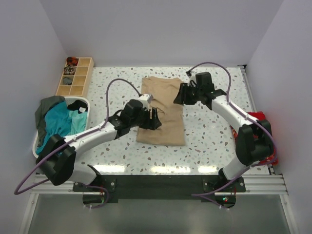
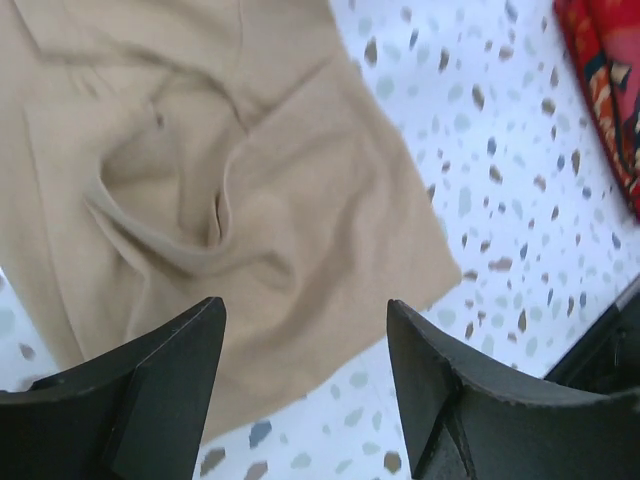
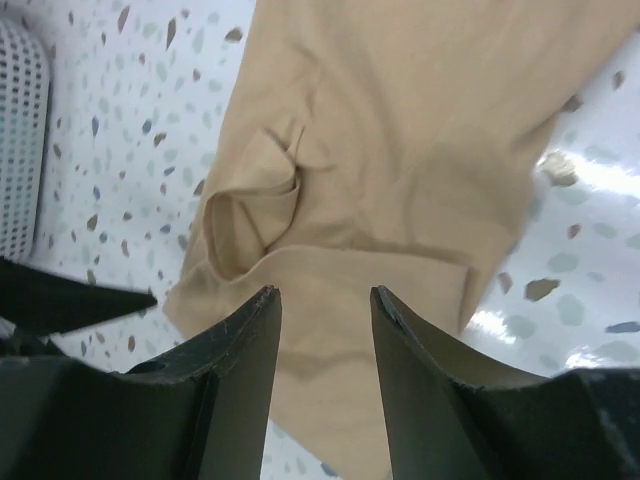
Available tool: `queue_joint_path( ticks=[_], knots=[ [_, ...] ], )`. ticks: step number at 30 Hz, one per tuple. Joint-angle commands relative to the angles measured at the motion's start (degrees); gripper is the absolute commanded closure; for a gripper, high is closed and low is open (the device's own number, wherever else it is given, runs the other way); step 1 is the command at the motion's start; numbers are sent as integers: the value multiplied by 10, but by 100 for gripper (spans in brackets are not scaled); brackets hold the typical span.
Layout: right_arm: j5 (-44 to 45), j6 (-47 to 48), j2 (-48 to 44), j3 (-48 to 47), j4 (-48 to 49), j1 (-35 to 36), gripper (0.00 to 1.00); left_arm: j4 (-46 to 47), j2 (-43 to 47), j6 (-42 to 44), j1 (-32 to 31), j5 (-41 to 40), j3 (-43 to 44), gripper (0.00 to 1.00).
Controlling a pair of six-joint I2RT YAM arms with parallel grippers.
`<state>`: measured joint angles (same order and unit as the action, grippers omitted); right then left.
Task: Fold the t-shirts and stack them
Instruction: Fold the folded rectangular tshirt in 1/3 of the way
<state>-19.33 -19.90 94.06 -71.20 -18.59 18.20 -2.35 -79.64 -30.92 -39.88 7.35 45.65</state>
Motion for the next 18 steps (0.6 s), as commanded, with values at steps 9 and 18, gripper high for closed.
queue_joint_path(
  ticks=[9,18],
  knots=[
    [-113,-29,-49,153,51,45,55,6,-119,100,35,-61,161,29],
    [-139,-37,-24,169,68,51,56,-63,-144,152,45,-87,172,29]
  ],
)
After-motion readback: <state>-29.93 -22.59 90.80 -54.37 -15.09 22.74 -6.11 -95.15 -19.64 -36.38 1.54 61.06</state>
